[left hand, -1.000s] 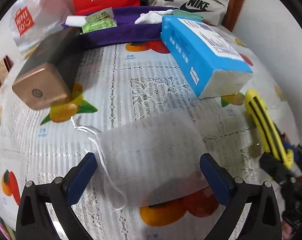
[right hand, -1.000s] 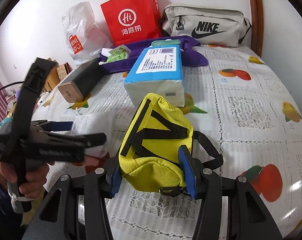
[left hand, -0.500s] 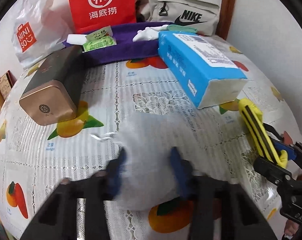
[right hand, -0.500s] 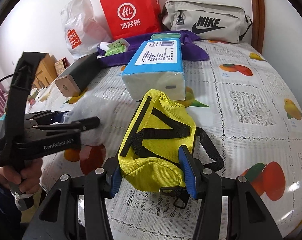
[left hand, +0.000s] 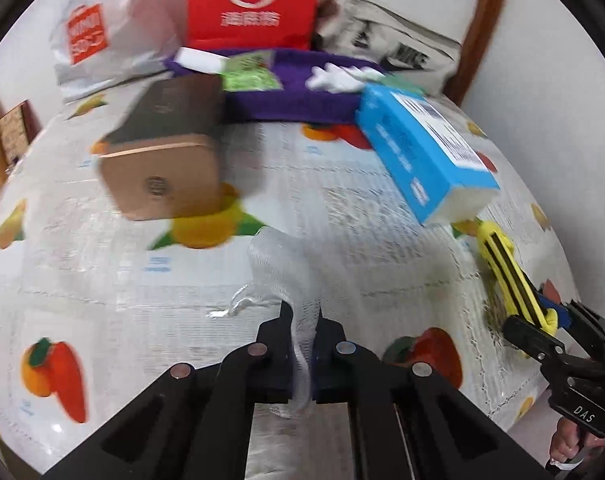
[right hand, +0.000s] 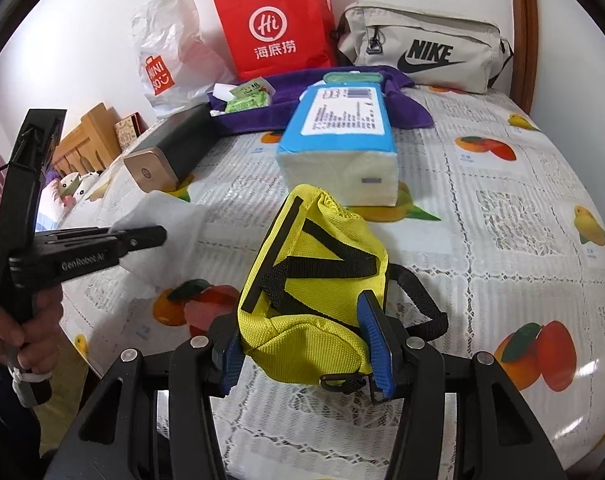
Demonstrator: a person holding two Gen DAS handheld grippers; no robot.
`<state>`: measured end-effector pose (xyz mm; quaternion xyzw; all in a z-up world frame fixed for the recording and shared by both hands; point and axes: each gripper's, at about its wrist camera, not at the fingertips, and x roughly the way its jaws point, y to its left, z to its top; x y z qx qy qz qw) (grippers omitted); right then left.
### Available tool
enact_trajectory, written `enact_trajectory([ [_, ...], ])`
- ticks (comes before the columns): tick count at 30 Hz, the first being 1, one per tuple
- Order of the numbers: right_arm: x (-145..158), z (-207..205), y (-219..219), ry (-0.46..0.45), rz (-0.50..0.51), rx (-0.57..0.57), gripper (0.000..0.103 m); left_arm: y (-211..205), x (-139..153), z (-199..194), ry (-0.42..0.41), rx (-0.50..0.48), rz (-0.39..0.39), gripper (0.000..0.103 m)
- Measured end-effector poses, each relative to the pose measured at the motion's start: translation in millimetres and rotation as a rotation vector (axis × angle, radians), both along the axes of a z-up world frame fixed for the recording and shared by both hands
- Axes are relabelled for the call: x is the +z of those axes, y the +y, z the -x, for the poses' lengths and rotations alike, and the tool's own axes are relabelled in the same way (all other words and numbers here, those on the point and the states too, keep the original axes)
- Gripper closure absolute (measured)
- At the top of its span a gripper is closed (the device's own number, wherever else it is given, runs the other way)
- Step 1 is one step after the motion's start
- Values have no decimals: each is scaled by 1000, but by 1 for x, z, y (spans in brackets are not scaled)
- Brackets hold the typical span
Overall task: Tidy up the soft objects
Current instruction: 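Carry the yellow bag with the right gripper while the left carries the mesh bag to the towel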
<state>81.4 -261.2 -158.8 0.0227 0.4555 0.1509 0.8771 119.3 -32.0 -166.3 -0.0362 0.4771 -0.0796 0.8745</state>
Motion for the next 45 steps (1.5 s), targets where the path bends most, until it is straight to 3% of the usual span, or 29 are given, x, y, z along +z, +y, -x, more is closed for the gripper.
enact_trajectory([
  [13,52,-12,16,-81,-6,28,52,46,51,-8,-83,76,34,97],
  [26,101,-76,31,-153,-28,45,52,58,102,-55,-140,73,37,97],
  [45,102,-190,30,-176,-18,50,52,41,109,-160,-129,27,58,97],
])
